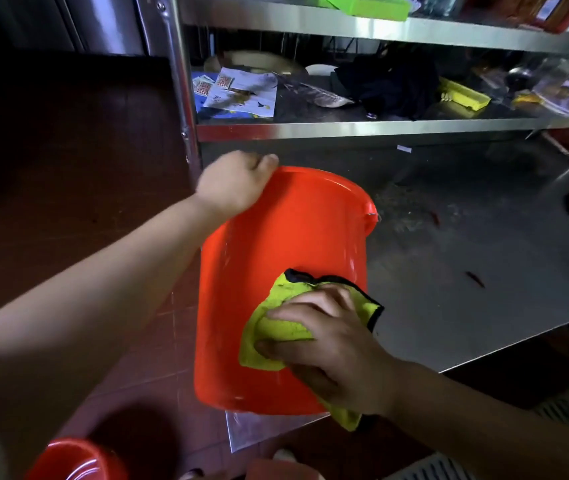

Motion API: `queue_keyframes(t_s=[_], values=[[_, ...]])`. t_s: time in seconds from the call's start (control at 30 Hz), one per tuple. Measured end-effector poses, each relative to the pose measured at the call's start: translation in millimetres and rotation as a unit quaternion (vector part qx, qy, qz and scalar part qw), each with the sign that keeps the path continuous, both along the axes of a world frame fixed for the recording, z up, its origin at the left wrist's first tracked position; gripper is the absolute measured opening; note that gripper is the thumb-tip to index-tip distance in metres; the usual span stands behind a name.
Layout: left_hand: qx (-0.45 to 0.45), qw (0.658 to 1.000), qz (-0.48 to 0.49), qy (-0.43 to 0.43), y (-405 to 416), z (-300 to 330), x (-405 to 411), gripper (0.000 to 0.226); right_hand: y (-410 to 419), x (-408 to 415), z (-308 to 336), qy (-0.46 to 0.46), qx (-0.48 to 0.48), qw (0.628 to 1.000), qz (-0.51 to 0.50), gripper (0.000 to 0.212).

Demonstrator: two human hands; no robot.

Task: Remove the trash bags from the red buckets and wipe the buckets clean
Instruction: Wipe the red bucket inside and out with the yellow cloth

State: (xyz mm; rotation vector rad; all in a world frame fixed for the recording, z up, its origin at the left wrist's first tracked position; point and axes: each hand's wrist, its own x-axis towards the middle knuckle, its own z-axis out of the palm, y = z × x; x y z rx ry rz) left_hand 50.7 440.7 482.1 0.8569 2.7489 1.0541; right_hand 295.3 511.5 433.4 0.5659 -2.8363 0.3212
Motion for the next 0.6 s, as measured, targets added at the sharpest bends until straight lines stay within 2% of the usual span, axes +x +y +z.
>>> queue_keyframes(t_s=[0.1, 0.17, 0.23, 0.3, 0.37, 0.47, 0.6], values=[[0.057, 0.994, -0.034, -0.082, 10, -8, -3, 0.045, 5, -15, 4, 0.015, 0.003, 1.000, 0.021, 0.032], [0.081, 0.990, -0.040, -0.106, 7, -15, -11, 0.044, 19, -38, 6, 0.028, 0.013, 0.999, 0.026, 0.028], [0.105, 0.985, -0.047, -0.128, 4, -19, -18, 0.039, 41, -71, 9, 0.048, 0.007, 0.999, -0.018, 0.029], [0.123, 0.979, -0.048, -0.156, 1, -22, -23, 0.036, 68, -105, 18, 0.072, -0.038, 0.992, -0.092, 0.030], [0.136, 0.975, -0.037, -0.169, -6, -25, -26, 0.038, 84, -129, 26, 0.060, -0.068, 0.987, -0.130, 0.031], [0.168, 0.968, -0.029, -0.183, -22, -31, -29, 0.047, 71, -142, 27, 0.050, -0.055, 0.988, -0.133, 0.033], [0.221, 0.947, -0.009, -0.230, -42, -36, -30, 0.055, 30, -117, 18, 0.051, -0.019, 0.992, -0.115, 0.031]])
